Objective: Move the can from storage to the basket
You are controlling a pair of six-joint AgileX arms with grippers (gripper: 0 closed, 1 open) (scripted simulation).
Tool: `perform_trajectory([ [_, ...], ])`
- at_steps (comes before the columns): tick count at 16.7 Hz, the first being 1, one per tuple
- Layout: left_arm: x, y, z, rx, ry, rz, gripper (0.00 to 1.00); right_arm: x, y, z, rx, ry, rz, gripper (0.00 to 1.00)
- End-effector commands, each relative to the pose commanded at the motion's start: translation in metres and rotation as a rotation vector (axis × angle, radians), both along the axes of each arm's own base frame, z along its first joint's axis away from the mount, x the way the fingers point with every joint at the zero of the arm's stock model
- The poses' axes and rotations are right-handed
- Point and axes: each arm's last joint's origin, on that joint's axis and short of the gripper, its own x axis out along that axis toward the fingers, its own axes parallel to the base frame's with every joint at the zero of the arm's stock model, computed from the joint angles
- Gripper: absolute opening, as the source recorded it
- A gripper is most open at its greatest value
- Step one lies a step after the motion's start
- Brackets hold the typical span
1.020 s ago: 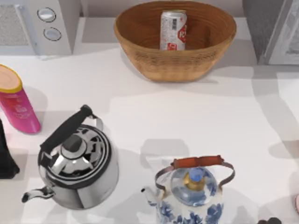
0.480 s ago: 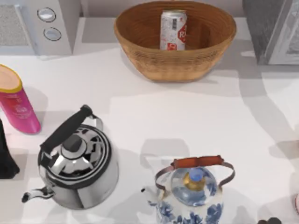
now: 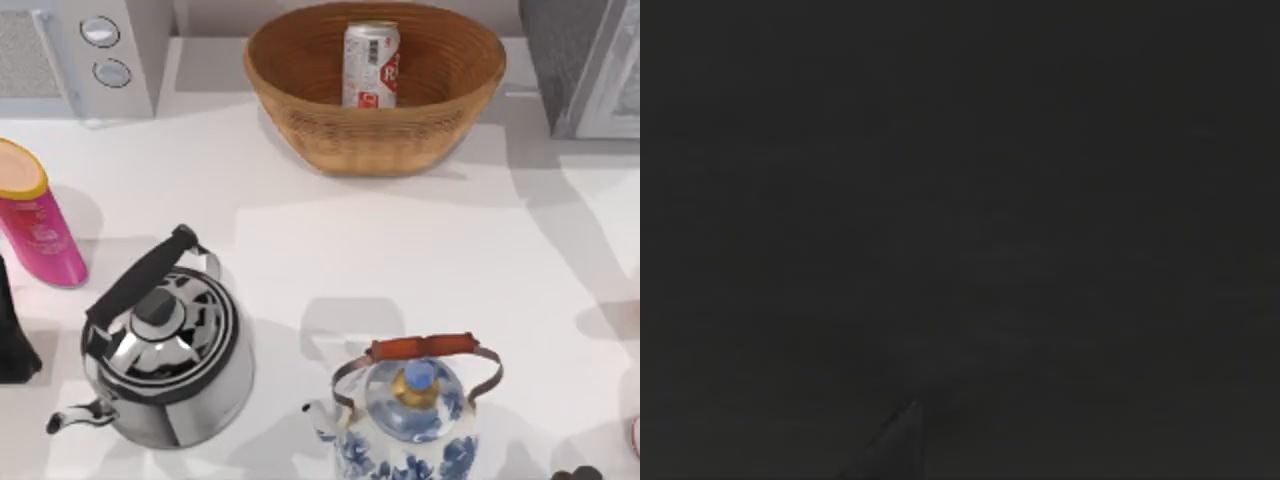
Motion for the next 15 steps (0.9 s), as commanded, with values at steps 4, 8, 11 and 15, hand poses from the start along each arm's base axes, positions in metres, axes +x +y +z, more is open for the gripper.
perform_trajectory([
  [4,0.000,0.000,0.000,0.000,0.000,0.000,1.00,-0.008,-0.001,0.003,0.002,-0.012,0.003,1.00],
  [8,0.000,0.000,0.000,0.000,0.000,0.000,1.00,-0.027,-0.012,-0.001,0.010,-0.034,0.009,1.00],
  [11,0.000,0.000,0.000,0.000,0.000,0.000,1.00,-0.053,-0.029,-0.019,0.010,-0.040,0.012,1.00],
  [15,0.000,0.000,0.000,0.000,0.000,0.000,1.00,-0.090,-0.052,-0.082,-0.003,0.005,0.013,1.00],
])
